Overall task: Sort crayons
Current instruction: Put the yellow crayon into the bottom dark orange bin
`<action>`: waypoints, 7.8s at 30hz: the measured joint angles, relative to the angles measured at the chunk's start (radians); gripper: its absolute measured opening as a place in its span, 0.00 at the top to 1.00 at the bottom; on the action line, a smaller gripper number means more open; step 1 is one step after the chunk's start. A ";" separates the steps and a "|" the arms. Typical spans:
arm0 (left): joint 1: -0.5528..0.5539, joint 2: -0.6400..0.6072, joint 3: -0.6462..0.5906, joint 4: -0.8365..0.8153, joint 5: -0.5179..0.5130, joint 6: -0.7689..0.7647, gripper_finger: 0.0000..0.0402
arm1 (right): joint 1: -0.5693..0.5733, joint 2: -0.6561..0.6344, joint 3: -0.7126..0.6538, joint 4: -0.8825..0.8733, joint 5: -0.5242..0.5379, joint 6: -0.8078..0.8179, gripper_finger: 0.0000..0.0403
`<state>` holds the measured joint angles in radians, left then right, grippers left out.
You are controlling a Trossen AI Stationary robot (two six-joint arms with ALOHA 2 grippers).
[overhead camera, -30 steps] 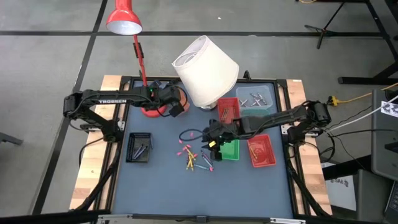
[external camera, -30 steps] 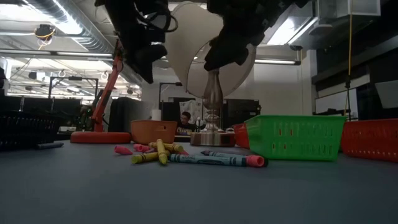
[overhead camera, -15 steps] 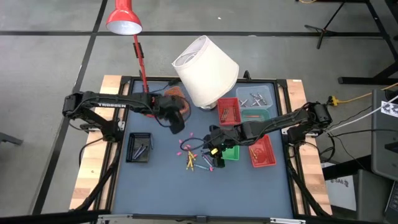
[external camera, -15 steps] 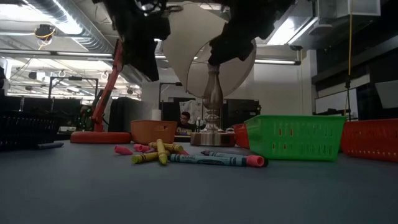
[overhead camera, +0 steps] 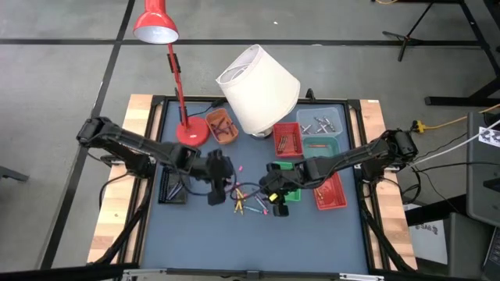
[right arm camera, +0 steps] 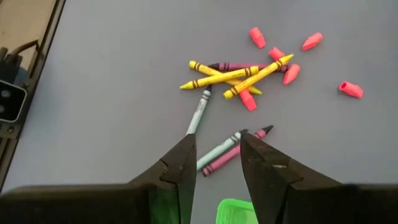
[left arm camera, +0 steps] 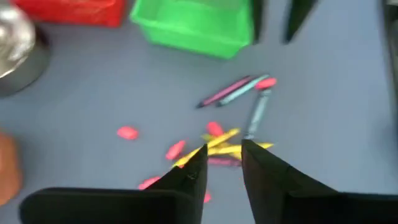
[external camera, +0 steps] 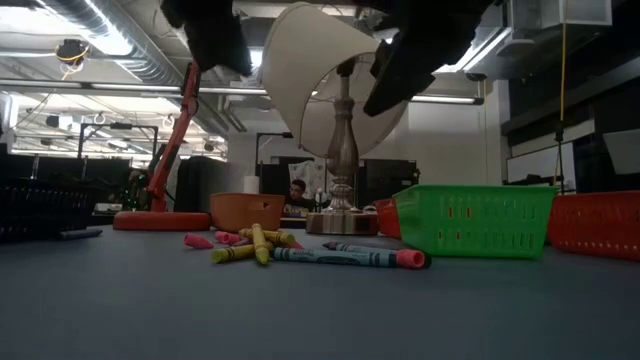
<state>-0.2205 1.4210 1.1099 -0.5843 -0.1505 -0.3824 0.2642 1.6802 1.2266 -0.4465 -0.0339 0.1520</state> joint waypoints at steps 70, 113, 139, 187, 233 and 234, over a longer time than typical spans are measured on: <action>-0.209 0.504 0.000 0.207 -0.122 -0.556 0.99 | 0.005 0.000 0.000 -0.020 0.005 0.026 0.70; -0.146 0.312 0.000 0.288 -0.056 -0.263 1.00 | 0.005 0.001 0.001 0.114 -0.003 -0.093 0.70; -0.141 0.312 0.000 0.484 -0.137 -0.207 1.00 | 0.005 0.001 0.001 0.020 -0.091 -0.106 0.70; -0.092 0.312 0.000 0.482 -0.134 -0.111 0.79 | 0.005 -0.002 0.000 -0.118 -0.069 -0.102 0.96; -0.094 0.312 0.000 0.466 -0.117 -0.080 0.73 | 0.319 -0.517 -0.487 -0.556 0.209 0.708 0.89; -0.097 0.312 0.000 0.466 -0.117 -0.080 0.73 | 0.319 -0.518 -0.487 -0.556 0.209 0.708 0.89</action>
<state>-0.3173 1.7332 1.1103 -0.1184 -0.2676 -0.4619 0.5830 1.1624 0.7399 -1.0030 0.1751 0.8597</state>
